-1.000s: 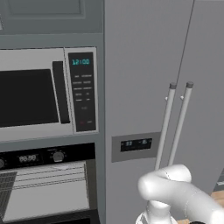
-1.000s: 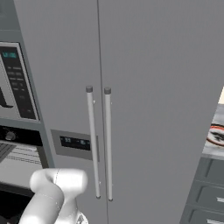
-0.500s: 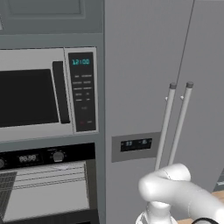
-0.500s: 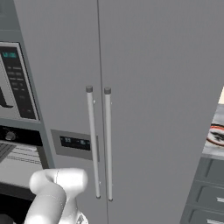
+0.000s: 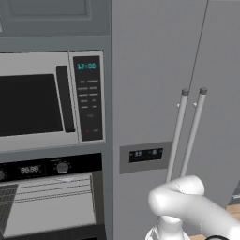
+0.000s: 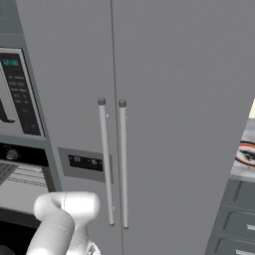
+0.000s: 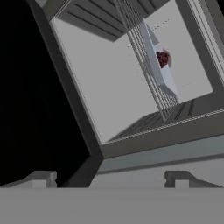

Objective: Take the baked cake out of the oven and place it on the plate for cooling. Then close the oven door.

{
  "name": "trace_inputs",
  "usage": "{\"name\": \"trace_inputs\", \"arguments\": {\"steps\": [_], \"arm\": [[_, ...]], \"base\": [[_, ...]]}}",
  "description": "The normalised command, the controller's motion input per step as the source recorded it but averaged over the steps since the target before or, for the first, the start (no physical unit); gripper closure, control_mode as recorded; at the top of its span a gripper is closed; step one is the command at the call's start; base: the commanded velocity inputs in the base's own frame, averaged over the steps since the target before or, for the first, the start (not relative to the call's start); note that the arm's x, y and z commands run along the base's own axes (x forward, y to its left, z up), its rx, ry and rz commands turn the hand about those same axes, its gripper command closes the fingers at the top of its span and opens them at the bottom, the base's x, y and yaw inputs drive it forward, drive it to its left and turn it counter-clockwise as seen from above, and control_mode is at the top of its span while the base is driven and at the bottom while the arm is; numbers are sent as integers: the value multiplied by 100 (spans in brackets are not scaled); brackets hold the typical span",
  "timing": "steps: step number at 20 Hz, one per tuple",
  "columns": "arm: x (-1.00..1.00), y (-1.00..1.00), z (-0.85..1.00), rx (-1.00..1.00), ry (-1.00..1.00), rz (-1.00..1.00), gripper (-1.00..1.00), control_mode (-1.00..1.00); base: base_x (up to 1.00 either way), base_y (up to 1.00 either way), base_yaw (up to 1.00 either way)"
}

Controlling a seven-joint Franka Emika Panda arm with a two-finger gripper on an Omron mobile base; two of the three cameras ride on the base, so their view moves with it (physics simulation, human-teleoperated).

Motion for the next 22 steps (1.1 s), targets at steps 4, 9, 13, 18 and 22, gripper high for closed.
{"name": "trace_inputs", "arguments": {"steps": [4,9,13,18,22], "arm": [[23,-1,27,0,0,-1,-100,-100],[32,-3,8,-1,-1,0,-100,-100],[32,-8,8,-1,-7,0,-100,-100],[37,-7,6,0,-3,0,-100,-100],[51,-7,0,0,0,0,-100,-100]], "base": [[0,0,0],[0,0,0],[0,0,0],[0,0,0],[0,0,0]]}}
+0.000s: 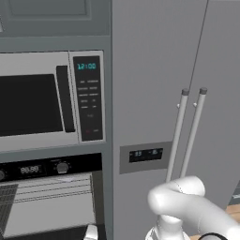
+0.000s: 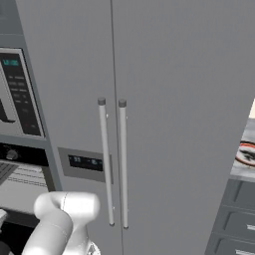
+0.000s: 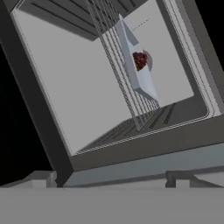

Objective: Take the baked cake out of the oven and place it on the plate for cooling. Then close the oven door.

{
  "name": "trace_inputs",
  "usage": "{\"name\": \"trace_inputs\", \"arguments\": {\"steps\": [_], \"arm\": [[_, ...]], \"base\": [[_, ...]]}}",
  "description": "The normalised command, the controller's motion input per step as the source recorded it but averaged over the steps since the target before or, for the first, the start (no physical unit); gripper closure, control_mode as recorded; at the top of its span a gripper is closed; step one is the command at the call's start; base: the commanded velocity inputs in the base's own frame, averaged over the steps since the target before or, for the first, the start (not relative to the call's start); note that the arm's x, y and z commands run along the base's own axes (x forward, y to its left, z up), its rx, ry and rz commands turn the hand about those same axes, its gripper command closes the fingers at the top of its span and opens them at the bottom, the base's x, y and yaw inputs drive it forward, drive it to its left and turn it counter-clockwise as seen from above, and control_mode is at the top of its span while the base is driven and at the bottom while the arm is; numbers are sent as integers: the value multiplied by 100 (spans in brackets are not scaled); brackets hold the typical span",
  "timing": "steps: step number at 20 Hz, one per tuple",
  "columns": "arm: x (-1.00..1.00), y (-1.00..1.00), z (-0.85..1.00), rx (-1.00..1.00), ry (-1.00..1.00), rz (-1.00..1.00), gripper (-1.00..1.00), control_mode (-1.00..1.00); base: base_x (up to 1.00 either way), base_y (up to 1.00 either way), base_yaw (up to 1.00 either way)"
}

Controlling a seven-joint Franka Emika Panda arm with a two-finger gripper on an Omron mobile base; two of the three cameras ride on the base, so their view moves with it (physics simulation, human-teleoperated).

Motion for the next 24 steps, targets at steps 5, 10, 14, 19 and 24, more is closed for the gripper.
{"name": "trace_inputs", "arguments": {"steps": [5,10,14,19,24], "arm": [[62,-7,0,0,0,0,-100,-100],[66,0,0,0,0,0,-100,-100],[63,0,-1,0,1,2,-100,-100],[51,2,-15,-2,0,4,-100,-100],[48,13,-15,0,0,7,-100,-100]], "base": [[0,0,0],[0,0,0],[0,0,0],[0,0,0],[0,0,0]]}}
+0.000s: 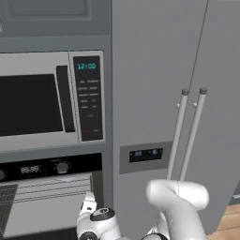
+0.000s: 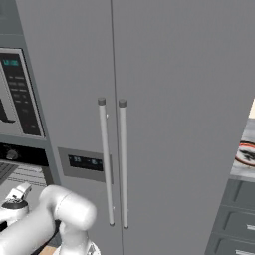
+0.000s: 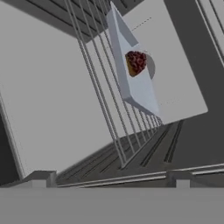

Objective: Take the baked cake out of the oven and place it on the plate for cooling. Then close the oven door.

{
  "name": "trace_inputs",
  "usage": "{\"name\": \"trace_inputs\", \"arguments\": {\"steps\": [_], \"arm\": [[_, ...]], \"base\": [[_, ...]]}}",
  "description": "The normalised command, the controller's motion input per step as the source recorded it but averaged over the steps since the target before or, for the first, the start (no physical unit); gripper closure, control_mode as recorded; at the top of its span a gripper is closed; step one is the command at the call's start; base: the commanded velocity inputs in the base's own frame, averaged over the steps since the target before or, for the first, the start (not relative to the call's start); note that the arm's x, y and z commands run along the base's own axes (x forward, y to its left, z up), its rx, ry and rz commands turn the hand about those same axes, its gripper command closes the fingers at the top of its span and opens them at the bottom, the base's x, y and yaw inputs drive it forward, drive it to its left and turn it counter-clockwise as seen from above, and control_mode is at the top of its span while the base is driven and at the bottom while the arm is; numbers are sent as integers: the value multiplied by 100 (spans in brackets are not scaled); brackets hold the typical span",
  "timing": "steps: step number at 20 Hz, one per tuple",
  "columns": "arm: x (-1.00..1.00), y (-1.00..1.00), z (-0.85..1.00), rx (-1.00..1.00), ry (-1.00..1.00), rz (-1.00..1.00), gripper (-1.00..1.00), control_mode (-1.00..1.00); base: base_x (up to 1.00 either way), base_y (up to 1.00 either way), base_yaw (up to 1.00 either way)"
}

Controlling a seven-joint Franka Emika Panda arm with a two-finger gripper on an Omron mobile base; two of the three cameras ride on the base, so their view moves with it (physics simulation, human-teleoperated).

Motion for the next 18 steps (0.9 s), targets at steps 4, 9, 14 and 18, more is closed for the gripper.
{"name": "trace_inputs", "arguments": {"steps": [4,9,14,18], "arm": [[32,25,-19,-2,0,6,-100,-100],[19,40,-10,-7,0,3,-100,-100],[20,37,-14,-8,-2,3,-100,-100],[10,30,-22,-10,-7,3,-100,-100]], "base": [[0,0,0],[0,0,0],[0,0,0],[0,0,0]]}}
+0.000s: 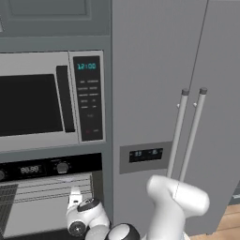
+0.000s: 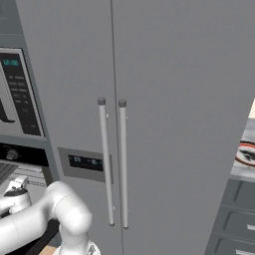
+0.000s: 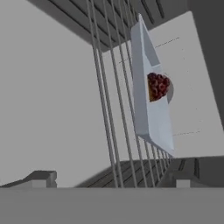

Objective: Take the baked cake out of the oven and place it on the plate for cooling. Then close the oven door.

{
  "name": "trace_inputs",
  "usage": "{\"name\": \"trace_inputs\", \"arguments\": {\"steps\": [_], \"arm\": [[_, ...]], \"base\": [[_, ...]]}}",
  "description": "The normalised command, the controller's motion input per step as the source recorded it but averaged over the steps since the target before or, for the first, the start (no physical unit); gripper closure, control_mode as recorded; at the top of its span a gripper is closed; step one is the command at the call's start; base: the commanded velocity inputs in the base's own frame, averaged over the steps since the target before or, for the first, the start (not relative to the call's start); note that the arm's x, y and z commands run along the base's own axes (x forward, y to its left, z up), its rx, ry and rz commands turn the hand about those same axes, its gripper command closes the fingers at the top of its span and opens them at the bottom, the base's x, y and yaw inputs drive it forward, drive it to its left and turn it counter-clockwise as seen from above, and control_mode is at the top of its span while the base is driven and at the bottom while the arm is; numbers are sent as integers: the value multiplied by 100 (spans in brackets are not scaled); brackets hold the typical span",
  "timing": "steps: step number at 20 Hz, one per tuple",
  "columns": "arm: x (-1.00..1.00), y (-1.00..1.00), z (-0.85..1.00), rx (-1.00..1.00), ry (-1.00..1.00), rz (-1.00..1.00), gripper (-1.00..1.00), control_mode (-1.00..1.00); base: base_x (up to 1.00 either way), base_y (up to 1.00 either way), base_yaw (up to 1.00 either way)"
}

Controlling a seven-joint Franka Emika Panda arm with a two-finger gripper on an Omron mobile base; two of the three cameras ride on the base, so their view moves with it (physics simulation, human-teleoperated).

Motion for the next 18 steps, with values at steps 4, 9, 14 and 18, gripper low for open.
{"name": "trace_inputs", "arguments": {"steps": [4,9,14,18], "arm": [[4,20,-16,-7,-7,0,-100,-100],[14,12,-11,-7,-8,0,-100,-100],[22,5,-8,-3,-5,0,-100,-100],[26,2,0,0,-1,0,-100,-100]], "base": [[0,0,0],[0,0,0],[0,0,0],[0,0,0]]}}
